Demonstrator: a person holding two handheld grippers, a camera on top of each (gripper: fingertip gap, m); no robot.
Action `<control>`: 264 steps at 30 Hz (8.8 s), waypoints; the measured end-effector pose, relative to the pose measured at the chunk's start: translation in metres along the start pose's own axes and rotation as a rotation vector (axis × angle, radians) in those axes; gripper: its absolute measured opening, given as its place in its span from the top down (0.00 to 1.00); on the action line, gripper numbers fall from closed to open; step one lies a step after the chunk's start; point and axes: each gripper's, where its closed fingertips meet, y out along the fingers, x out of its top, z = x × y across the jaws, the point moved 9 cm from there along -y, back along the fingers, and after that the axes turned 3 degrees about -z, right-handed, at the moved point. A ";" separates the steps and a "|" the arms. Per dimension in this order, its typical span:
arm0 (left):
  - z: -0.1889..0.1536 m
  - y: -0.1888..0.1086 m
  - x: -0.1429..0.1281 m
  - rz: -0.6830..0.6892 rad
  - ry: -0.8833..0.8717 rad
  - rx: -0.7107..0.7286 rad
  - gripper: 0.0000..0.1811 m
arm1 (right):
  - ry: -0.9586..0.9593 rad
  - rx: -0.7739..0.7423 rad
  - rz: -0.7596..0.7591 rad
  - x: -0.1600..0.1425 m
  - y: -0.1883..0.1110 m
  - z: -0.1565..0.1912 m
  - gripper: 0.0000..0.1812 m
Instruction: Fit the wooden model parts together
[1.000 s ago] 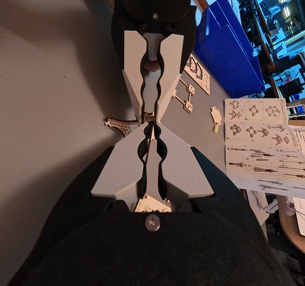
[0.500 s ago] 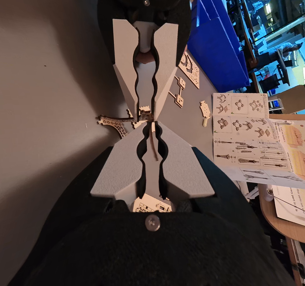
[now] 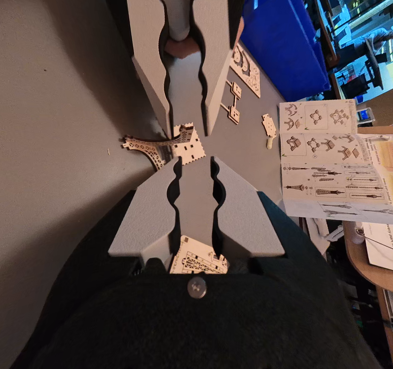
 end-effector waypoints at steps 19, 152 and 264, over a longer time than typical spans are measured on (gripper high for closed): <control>-0.015 -0.005 -0.010 0.231 -0.088 -0.295 0.99 | 0.154 0.217 0.141 -0.008 -0.002 0.011 0.83; 0.029 -0.021 0.038 -0.460 0.387 0.242 1.00 | -0.472 -0.566 0.135 0.034 -0.030 -0.025 0.97; -0.001 0.011 0.015 -0.001 -0.075 -0.041 0.93 | -0.137 0.229 0.437 -0.002 0.021 -0.014 1.00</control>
